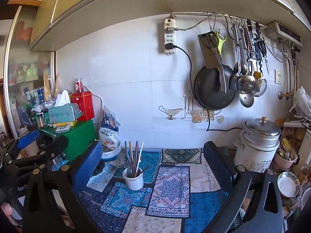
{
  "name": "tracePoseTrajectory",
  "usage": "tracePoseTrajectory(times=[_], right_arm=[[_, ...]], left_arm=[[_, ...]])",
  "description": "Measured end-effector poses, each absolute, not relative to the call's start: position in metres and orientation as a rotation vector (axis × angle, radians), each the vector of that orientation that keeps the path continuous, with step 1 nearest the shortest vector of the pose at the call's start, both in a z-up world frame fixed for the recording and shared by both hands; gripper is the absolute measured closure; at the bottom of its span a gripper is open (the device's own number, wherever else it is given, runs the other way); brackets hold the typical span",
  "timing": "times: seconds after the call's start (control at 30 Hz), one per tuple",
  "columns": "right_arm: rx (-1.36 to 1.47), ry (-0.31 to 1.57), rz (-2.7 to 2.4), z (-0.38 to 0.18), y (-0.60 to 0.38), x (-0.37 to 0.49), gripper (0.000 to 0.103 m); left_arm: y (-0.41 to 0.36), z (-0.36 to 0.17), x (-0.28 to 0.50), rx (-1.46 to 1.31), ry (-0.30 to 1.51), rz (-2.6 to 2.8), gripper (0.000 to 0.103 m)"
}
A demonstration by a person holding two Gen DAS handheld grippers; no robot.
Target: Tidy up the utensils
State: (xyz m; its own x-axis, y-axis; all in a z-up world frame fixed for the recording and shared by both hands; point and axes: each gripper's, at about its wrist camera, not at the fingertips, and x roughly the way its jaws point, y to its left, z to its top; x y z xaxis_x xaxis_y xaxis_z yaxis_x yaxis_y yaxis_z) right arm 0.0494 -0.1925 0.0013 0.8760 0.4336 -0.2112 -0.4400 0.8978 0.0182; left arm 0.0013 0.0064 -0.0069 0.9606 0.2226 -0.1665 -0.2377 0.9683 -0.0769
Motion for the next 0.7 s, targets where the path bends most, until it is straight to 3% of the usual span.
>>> tracePoseTrajectory(times=[0.7], right_arm=[[-0.014, 0.204, 0.448, 0.0019, -0.2021, 0.0475, 0.000]], left_arm=[[-0.0021, -0.0028, -0.0005, -0.098, 0.161, 0.212, 0.001]])
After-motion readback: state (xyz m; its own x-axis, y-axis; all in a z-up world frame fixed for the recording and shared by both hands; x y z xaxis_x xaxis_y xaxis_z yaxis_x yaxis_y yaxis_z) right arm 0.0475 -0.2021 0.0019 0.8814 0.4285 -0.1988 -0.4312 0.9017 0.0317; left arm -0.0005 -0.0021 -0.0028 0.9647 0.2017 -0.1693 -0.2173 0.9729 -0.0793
